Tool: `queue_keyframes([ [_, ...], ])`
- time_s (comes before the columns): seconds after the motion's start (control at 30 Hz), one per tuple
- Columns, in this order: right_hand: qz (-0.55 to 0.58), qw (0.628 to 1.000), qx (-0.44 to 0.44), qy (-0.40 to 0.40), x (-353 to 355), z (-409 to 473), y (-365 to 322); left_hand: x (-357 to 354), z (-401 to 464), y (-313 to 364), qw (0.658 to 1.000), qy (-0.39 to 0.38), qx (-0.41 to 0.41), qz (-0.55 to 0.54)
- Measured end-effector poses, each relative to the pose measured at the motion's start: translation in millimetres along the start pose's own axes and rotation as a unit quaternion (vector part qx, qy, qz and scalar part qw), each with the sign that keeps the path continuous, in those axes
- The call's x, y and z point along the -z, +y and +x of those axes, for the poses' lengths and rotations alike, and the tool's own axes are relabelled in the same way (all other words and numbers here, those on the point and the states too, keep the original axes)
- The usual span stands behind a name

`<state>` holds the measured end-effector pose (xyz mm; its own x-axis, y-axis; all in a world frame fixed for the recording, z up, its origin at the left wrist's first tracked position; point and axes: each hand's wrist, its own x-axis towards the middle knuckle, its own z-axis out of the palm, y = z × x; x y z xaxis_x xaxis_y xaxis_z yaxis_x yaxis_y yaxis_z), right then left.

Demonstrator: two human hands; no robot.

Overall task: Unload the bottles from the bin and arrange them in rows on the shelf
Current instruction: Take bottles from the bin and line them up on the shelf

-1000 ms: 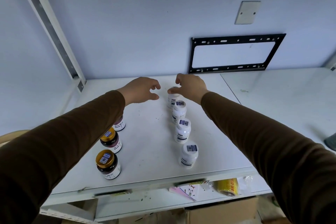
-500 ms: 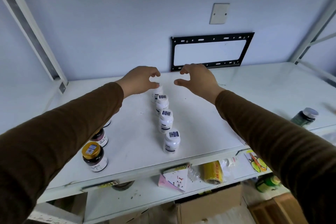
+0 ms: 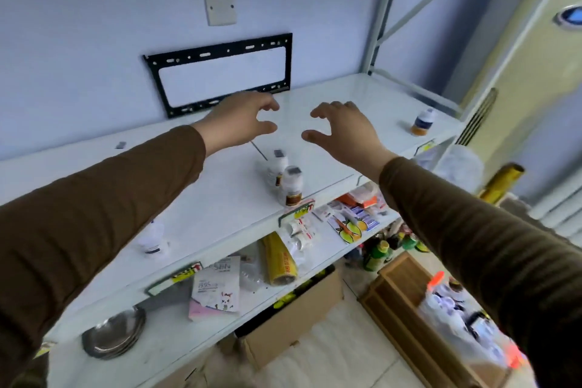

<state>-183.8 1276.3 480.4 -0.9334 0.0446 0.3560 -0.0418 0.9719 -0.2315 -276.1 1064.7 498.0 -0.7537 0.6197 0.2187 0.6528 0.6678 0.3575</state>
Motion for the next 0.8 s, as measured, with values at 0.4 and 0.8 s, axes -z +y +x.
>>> queue_keyframes([
  [0.4,-0.024,0.996,-0.078,-0.042,43.8,-132.5,264.8,-183.1,86.5,233.7,0.995,-0.077,-0.067,-0.019],
  [0.8,-0.013,0.964,-0.193,-0.182,-20.4,-231.6,433.6,-386.2,125.4,307.4,0.969,-0.232,-0.048,-0.067],
])
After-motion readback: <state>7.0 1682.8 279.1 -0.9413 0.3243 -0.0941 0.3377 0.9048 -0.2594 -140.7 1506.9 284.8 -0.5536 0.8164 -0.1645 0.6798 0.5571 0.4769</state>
